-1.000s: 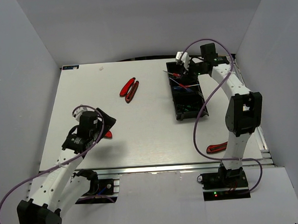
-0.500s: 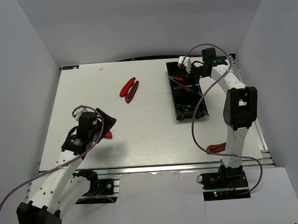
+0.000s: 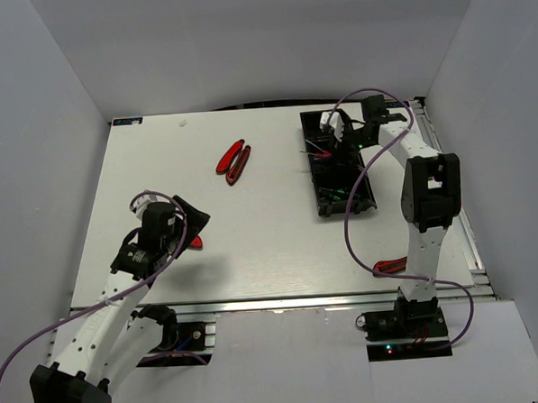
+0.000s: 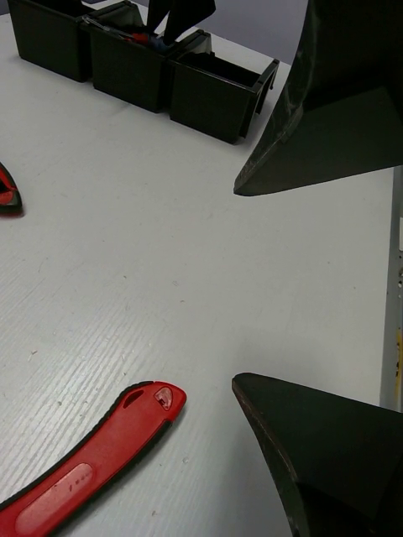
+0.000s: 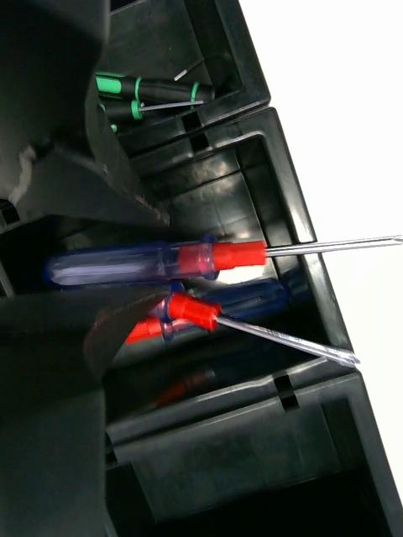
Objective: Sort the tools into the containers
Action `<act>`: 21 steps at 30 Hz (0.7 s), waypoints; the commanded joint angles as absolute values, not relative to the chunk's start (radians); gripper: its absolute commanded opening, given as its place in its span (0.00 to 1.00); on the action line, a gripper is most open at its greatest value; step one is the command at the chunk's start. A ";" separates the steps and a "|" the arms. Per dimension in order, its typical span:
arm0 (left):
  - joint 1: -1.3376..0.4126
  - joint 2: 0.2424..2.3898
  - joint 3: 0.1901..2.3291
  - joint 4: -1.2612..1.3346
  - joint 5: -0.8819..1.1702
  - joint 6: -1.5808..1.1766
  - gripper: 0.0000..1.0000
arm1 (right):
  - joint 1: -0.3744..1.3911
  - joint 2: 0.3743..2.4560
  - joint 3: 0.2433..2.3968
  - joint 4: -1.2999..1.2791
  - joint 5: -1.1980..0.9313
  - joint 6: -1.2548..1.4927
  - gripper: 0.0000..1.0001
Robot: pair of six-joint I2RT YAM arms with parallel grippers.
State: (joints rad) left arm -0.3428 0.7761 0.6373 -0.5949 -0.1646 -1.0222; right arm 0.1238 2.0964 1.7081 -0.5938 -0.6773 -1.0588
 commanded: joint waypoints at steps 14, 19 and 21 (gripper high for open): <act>-0.347 0.770 0.638 -0.597 -0.169 -1.020 0.98 | 0.115 2.057 1.726 -0.609 -0.718 -1.054 0.47; -0.345 0.795 0.661 -0.612 -0.178 -1.000 0.98 | 0.126 2.016 1.802 -0.745 -0.793 -1.064 0.50; -0.345 0.811 0.669 -0.614 -0.178 -0.993 0.98 | 0.144 1.996 1.802 -0.842 -0.816 -1.118 0.53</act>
